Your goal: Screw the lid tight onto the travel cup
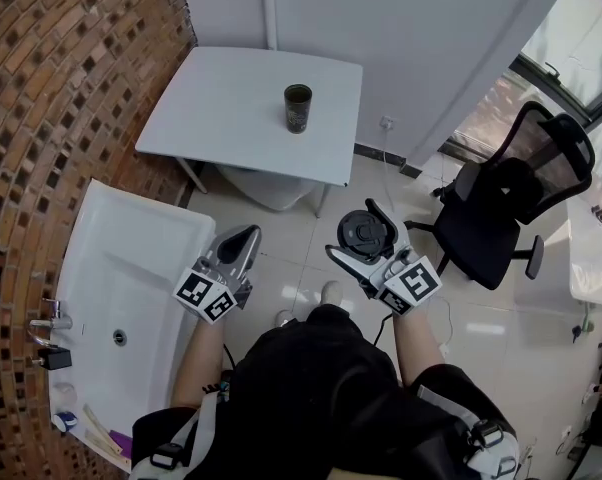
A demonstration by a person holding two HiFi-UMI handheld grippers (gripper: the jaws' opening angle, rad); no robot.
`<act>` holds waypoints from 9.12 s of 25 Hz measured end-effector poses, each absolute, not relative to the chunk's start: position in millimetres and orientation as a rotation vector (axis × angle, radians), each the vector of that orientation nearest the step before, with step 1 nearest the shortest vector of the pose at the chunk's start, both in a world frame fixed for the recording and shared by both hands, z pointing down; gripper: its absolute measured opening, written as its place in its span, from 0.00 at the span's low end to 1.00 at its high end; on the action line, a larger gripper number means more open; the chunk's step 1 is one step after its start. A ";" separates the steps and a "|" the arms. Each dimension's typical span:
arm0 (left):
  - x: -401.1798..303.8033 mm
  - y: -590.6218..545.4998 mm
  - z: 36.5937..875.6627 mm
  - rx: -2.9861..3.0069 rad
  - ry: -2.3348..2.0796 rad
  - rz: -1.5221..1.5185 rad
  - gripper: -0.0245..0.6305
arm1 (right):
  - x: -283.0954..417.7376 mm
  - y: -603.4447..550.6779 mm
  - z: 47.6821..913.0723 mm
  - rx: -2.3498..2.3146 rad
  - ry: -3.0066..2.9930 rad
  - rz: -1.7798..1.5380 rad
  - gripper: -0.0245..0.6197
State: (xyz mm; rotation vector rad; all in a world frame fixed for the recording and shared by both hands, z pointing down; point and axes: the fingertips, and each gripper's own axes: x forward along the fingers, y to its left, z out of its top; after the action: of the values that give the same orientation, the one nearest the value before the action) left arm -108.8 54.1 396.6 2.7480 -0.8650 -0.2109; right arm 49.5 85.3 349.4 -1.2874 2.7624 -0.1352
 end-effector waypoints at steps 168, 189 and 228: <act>57.1 -330.2 626.0 2.882 -0.405 0.306 0.58 | 9.4 -356.5 498.7 -1.344 2.933 0.010 0.80; 56.3 -329.0 628.6 2.861 -0.396 0.309 0.58 | 1.2 -343.0 497.9 -0.739 3.187 -0.108 0.81; 57.3 -328.2 629.1 2.832 -0.436 0.315 0.58 | 17.7 -349.0 491.6 -1.266 2.967 -0.096 0.76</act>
State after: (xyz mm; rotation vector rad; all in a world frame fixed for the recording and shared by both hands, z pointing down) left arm 57.3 -328.2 629.1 2.8317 -0.4360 0.3150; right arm 17.7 -349.0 491.6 -1.2665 2.9669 -0.0964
